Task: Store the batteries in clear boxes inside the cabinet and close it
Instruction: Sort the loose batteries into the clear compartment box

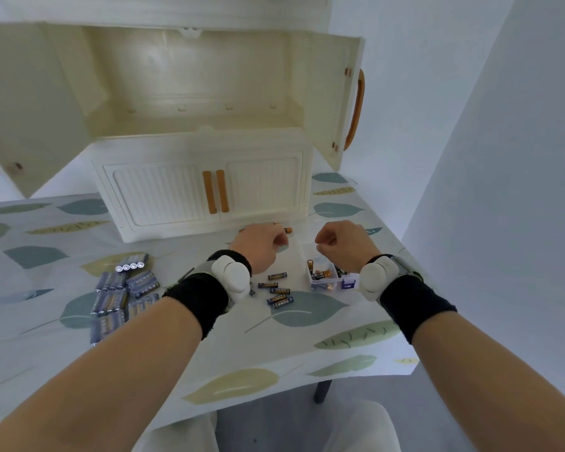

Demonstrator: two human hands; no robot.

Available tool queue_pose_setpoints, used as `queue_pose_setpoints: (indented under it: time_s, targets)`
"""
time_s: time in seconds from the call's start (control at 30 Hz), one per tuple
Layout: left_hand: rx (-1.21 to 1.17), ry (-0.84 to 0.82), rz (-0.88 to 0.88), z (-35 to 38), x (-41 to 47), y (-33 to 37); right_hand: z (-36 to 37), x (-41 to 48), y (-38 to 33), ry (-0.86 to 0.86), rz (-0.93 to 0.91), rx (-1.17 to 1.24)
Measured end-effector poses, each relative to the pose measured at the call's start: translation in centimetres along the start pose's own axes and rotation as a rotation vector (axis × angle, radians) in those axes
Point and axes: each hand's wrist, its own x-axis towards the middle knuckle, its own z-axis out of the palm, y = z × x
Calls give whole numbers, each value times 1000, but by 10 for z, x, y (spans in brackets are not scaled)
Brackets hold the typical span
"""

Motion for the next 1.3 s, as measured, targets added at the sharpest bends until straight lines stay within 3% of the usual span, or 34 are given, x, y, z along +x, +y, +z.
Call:
queue_pose_setpoints:
  time_s: [0.3, 0.6, 0.73, 1.3]
  targets:
    - [42, 82, -152, -15, 9, -61, 38, 61, -36, -69, -107, -123]
    - [58, 34, -205, 3, 48, -83, 68, 119, -39, -245, -170, -508]
    - [113, -8, -186, 14, 62, -84, 82, 132, -34, -205, -221, -619]
    - [5, 20, -165, 19, 73, -105, 99, 152, -39, -184, -252, -417]
